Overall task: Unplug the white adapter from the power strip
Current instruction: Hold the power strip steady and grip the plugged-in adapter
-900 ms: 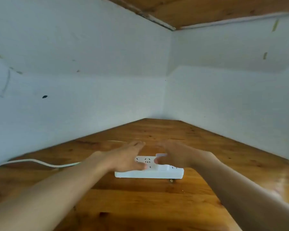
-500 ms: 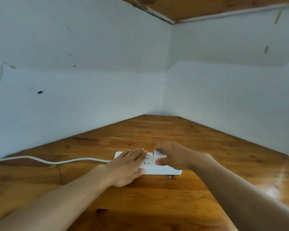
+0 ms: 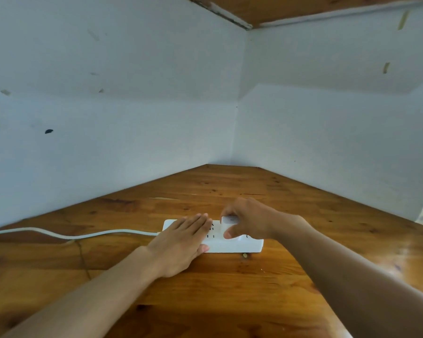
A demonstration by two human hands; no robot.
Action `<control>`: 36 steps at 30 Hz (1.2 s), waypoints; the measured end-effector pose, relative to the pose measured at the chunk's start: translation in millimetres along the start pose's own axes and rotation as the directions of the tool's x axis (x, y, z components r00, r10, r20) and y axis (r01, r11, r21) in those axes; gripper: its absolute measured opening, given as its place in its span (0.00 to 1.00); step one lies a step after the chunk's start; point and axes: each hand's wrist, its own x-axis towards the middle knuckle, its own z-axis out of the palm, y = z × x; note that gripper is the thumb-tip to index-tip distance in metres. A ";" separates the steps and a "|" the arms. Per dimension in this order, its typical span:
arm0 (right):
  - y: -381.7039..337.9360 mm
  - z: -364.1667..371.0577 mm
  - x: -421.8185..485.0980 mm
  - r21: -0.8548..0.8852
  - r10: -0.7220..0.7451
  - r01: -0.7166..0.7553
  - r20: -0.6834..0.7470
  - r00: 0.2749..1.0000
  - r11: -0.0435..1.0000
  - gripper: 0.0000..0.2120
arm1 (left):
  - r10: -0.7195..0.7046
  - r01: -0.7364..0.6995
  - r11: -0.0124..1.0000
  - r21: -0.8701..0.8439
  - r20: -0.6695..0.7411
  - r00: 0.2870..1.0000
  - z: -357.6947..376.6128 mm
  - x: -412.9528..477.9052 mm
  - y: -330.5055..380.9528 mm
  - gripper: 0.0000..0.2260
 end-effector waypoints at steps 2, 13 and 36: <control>0.3 0.5 -0.7 0.007 -0.004 0.004 -0.010 1.000 1.000 0.14 | 0.003 -0.003 1.000 0.001 -0.002 1.000 -0.3 0.0 0.7 0.26; -1.2 0.1 -0.4 0.018 -0.019 0.020 -0.022 1.000 1.000 0.14 | -0.001 0.001 1.000 0.003 -0.023 1.000 0.4 0.4 1.7 0.26; -1.1 -5.1 -5.6 0.083 -0.027 0.028 -0.010 1.000 0.996 0.16 | 0.005 -0.004 1.000 0.019 -0.062 0.998 4.3 1.1 -0.5 0.27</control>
